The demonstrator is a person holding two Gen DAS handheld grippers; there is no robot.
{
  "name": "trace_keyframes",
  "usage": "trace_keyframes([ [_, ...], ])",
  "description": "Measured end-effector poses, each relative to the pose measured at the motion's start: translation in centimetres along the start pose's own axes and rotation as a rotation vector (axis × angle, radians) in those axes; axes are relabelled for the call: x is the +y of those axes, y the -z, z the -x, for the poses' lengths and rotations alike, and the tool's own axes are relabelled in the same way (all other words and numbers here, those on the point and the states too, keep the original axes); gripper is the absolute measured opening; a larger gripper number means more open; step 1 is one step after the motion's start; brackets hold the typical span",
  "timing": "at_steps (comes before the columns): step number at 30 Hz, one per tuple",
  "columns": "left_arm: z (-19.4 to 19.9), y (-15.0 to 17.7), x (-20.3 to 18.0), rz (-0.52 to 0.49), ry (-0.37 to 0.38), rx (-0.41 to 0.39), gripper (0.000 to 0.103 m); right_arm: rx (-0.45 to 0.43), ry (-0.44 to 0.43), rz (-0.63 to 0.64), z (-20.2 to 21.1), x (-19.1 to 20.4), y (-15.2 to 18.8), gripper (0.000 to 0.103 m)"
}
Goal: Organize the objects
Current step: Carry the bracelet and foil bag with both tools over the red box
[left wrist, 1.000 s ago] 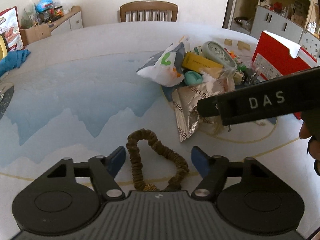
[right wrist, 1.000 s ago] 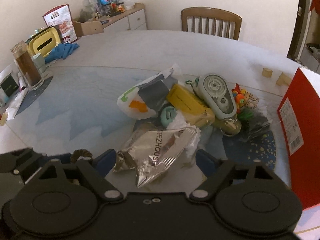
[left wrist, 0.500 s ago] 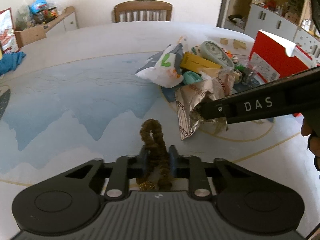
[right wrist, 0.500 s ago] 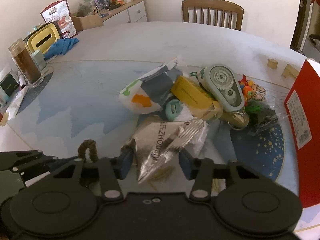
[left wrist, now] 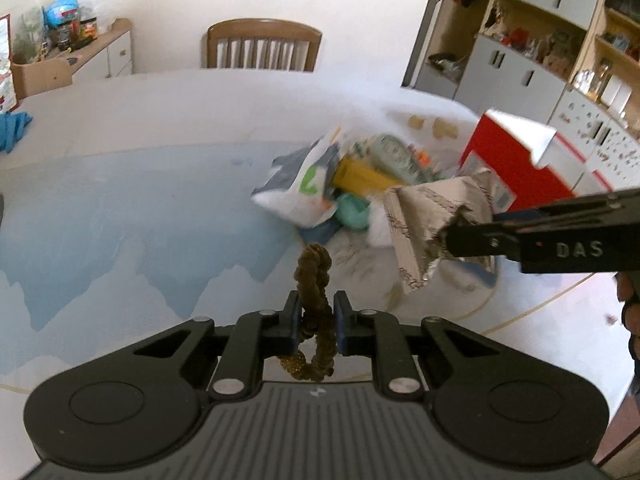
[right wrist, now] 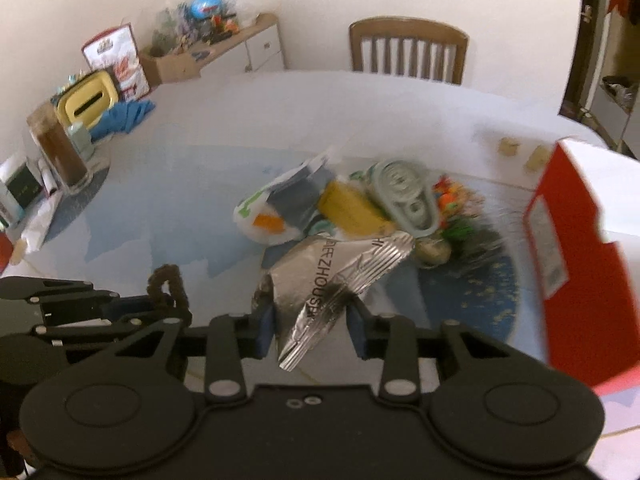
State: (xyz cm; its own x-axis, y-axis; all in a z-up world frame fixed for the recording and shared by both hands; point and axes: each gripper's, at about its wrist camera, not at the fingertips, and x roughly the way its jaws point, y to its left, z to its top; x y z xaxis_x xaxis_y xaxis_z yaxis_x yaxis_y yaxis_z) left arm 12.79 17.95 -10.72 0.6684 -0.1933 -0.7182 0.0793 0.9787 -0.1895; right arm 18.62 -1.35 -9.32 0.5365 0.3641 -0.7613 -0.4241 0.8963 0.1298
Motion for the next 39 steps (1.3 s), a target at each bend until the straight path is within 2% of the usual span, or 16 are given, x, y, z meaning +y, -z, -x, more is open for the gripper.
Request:
trace_keyframes([
  [6,1.3,-2.4,-2.1,-0.027,0.031,-0.029,0.016,-0.059,0.033,-0.071,4.5,-3.3,-0.1,0.036],
  [12,2.0,-4.9,-6.1,-0.092,0.072,-0.060,0.013,-0.133,0.067,-0.108,8.5,-7.9,0.0,0.036],
  [16,1.8,-6.1,-8.2,-0.111,0.049,-0.080,0.013,-0.166,0.086,-0.130,10.5,-11.2,0.1,0.036],
  [18,1.4,-6.2,-8.4,-0.091,0.029,-0.065,0.014,-0.177,0.092,-0.139,11.3,-12.9,0.2,0.036],
  [21,0.9,-5.9,-8.3,-0.061,0.040,-0.038,0.015,-0.184,0.101,-0.153,12.1,-14.7,0.6,0.036],
  [23,0.4,-5.3,-8.2,-0.067,0.013,-0.026,0.022,-0.185,0.103,-0.167,12.5,-15.8,0.9,0.036],
  [24,0.1,-4.9,-8.2,-0.071,-0.001,-0.022,0.030,-0.185,0.104,-0.171,12.7,-16.3,1.1,0.036],
  [26,-0.6,-4.2,-8.0,-0.063,-0.025,-0.005,0.050,-0.183,0.105,-0.177,12.9,-17.2,1.4,0.036],
  [27,-0.9,-3.8,-7.9,-0.053,-0.030,-0.001,0.067,-0.181,0.104,-0.181,13.0,-17.5,1.5,0.036],
  [28,-1.2,-3.4,-7.8,-0.043,-0.031,0.000,0.078,-0.179,0.104,-0.185,13.1,-17.8,1.7,0.036],
  [34,-4.5,-1.2,-8.0,-0.066,-0.109,0.056,0.079,-0.170,0.109,-0.203,13.3,-18.9,2.1,0.036],
  [39,-7.0,-0.4,-8.0,-0.079,-0.171,0.069,0.079,-0.162,0.120,-0.209,13.4,-19.7,2.4,0.036],
])
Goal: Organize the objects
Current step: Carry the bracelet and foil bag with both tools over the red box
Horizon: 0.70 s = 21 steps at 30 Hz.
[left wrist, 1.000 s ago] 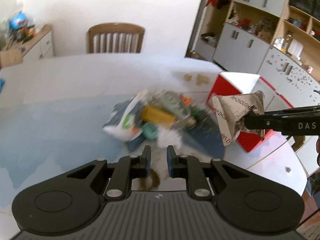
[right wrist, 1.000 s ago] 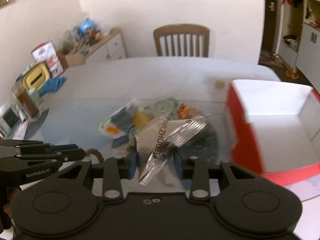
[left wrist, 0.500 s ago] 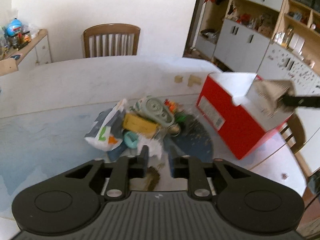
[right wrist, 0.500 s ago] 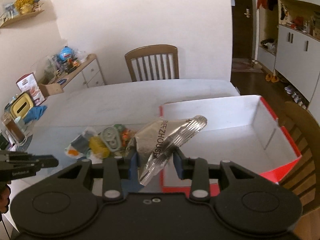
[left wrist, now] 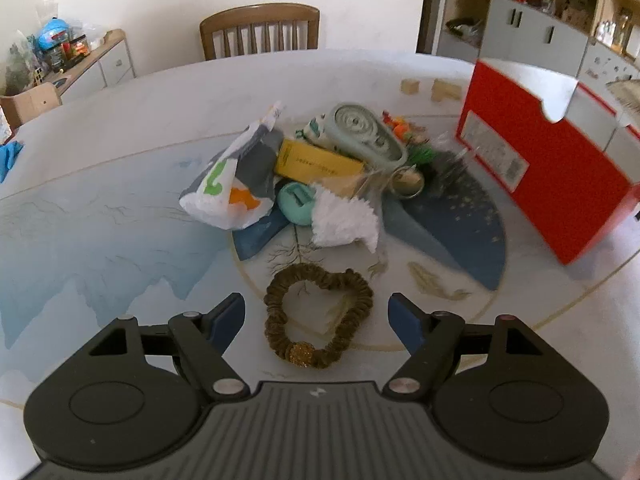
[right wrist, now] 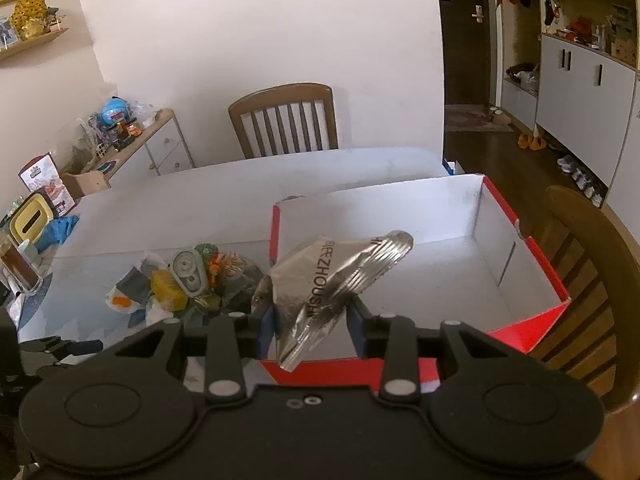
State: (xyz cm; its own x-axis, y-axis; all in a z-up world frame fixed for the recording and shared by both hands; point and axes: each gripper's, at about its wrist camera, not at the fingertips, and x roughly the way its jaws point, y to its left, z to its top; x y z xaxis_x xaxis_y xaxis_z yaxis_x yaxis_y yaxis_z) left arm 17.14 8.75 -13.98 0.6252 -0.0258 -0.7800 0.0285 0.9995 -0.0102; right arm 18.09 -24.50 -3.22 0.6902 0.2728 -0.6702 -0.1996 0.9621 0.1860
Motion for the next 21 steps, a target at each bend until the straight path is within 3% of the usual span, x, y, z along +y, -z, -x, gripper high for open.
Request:
trace_keyframes([
  [6,-1.6,0.3,-0.5,-0.040,-0.007,0.036,0.077,0.002,0.016,-0.018,0.4,-1.0,0.2,0.036],
  [7,-1.6,0.3,-0.5,-0.038,-0.005,0.039,0.067,0.002,0.018,-0.021,0.4,-1.1,0.2,0.036],
  [11,-1.7,0.3,-0.5,-0.023,0.005,0.049,0.048,-0.001,0.024,-0.034,0.4,-1.6,0.2,0.036],
  [13,-1.7,0.2,-0.5,-0.021,0.001,0.047,0.029,-0.001,0.025,-0.037,0.4,-1.8,0.2,0.036],
  [15,-1.7,0.0,-0.6,-0.028,0.009,0.053,0.019,-0.001,0.024,-0.038,0.3,-1.9,0.2,0.036],
  [21,-1.3,-0.1,-1.2,-0.048,0.009,0.049,0.014,-0.008,0.025,-0.045,0.2,-2.4,0.1,0.036],
])
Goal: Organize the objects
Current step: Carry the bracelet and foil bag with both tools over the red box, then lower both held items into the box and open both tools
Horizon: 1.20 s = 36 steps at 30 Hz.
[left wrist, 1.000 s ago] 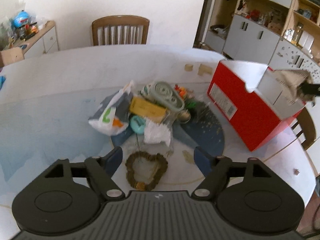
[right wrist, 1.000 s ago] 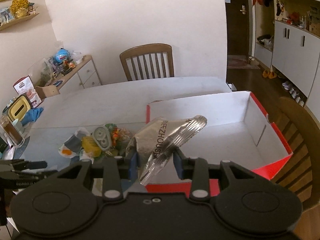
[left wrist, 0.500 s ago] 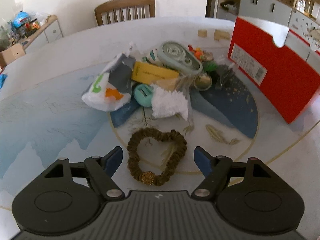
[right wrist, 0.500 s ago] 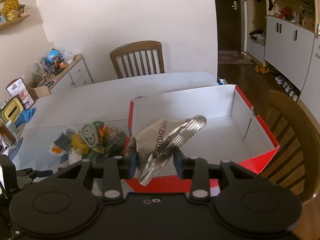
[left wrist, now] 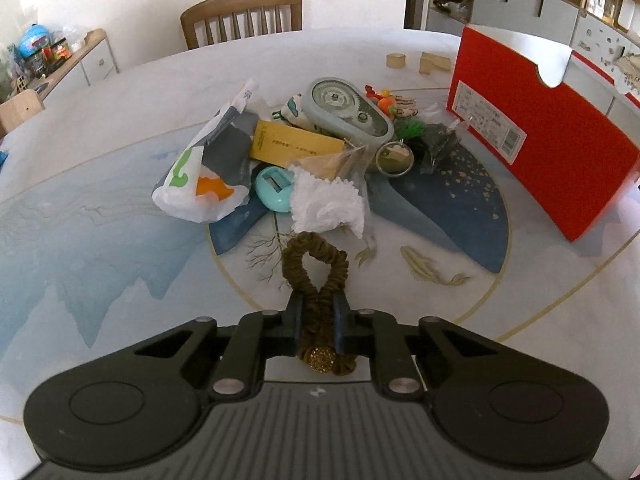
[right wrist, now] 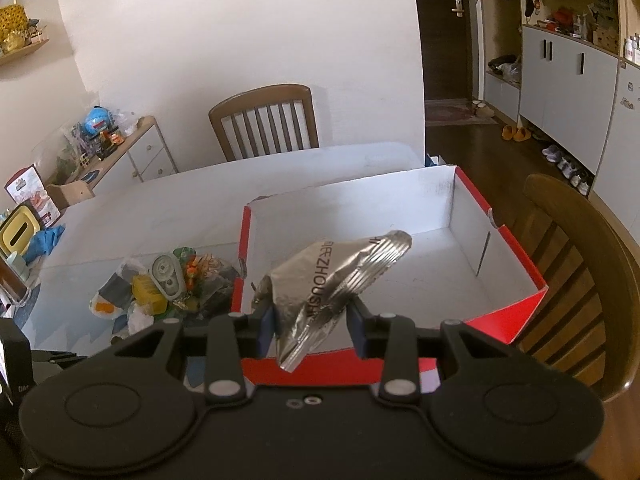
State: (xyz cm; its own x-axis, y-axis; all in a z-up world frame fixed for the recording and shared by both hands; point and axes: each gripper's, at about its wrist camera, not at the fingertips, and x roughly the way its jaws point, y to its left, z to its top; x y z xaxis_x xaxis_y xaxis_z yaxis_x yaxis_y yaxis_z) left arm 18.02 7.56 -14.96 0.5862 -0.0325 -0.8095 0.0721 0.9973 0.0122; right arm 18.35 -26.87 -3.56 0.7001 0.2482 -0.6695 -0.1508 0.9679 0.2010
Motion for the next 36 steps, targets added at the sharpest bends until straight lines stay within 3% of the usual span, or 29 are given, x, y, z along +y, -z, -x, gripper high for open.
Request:
trace_keyframes([
  [12,5.0,-4.0,-1.7,0.048,0.096,-0.070,0.013,-0.020,-0.015,-0.006,-0.4,-2.9,-0.9,0.036],
  [20,7.7,-9.2,-6.7,0.015,0.181,-0.126,0.013,-0.013,-0.018,0.006,-1.2,-5.5,-1.5,0.036],
  [29,6.1,-14.0,-14.3,-0.047,0.242,-0.137,0.013,0.005,-0.006,0.047,-2.5,-8.1,-2.1,0.036],
  [36,2.6,-16.3,-19.5,-0.072,0.270,-0.074,0.013,0.023,-0.014,0.061,-3.8,-9.8,-2.9,0.036],
])
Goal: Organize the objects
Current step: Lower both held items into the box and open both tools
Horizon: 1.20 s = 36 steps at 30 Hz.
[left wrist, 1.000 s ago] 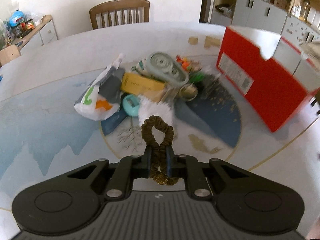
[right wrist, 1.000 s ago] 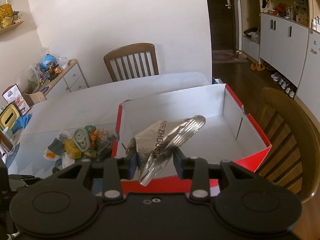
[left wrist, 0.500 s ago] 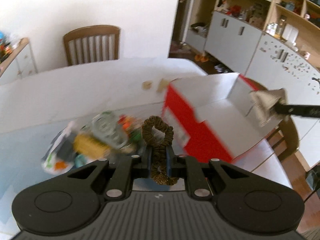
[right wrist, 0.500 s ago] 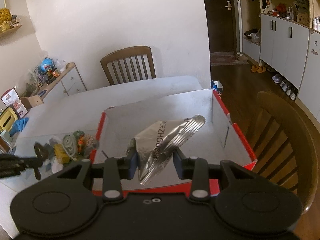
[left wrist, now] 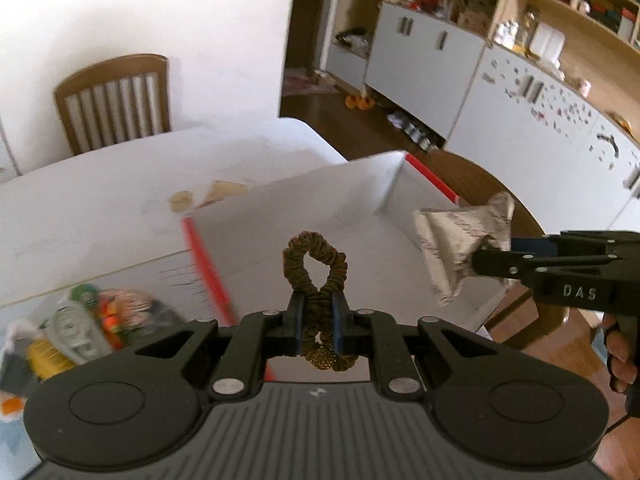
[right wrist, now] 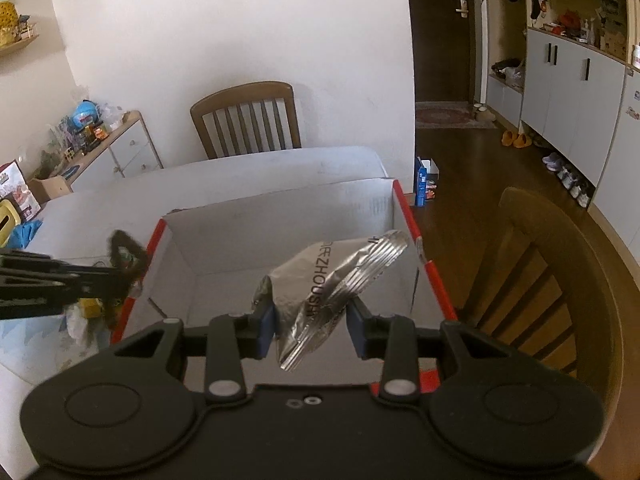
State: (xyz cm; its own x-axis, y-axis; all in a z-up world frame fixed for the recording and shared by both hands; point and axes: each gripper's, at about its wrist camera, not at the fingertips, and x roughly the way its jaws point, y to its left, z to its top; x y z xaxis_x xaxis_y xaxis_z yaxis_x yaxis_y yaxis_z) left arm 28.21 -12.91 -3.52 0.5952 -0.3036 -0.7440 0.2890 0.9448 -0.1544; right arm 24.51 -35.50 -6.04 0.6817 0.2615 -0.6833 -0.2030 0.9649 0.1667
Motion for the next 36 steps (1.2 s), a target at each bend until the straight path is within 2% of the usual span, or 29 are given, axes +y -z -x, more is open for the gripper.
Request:
trace_keyframes([
  [5,-4.4,-1.0,-2.3,-0.036,0.008,0.082,0.013,0.050,-0.018,0.028,-2.1,-0.3,-0.1,0.036],
  [13,-10.2,-1.0,-3.3,-0.049,-0.025,0.216,0.013,0.167,-0.029,0.069,-5.8,-0.5,-0.5,0.036],
  [21,-13.0,-1.0,-3.5,-0.059,-0.042,0.316,0.014,0.225,-0.039,0.088,-7.9,-1.0,-0.6,0.033],
  [30,-13.8,0.0,-2.2,-0.013,-0.047,0.366,0.019,0.226,-0.068,0.092,-7.3,-1.7,-0.6,0.037],
  [32,-13.6,0.2,-2.1,-0.010,-0.047,0.367,0.025,0.222,-0.065,0.096,-7.1,-1.7,-0.7,0.038],
  [35,-13.2,0.0,-2.5,-0.012,-0.053,0.349,0.042,0.213,-0.069,0.093,-6.7,-1.6,-0.9,0.041],
  [36,-12.9,0.0,-2.5,-0.010,-0.054,0.341,0.055,0.210,-0.069,0.088,-6.6,-1.8,-0.9,0.044],
])
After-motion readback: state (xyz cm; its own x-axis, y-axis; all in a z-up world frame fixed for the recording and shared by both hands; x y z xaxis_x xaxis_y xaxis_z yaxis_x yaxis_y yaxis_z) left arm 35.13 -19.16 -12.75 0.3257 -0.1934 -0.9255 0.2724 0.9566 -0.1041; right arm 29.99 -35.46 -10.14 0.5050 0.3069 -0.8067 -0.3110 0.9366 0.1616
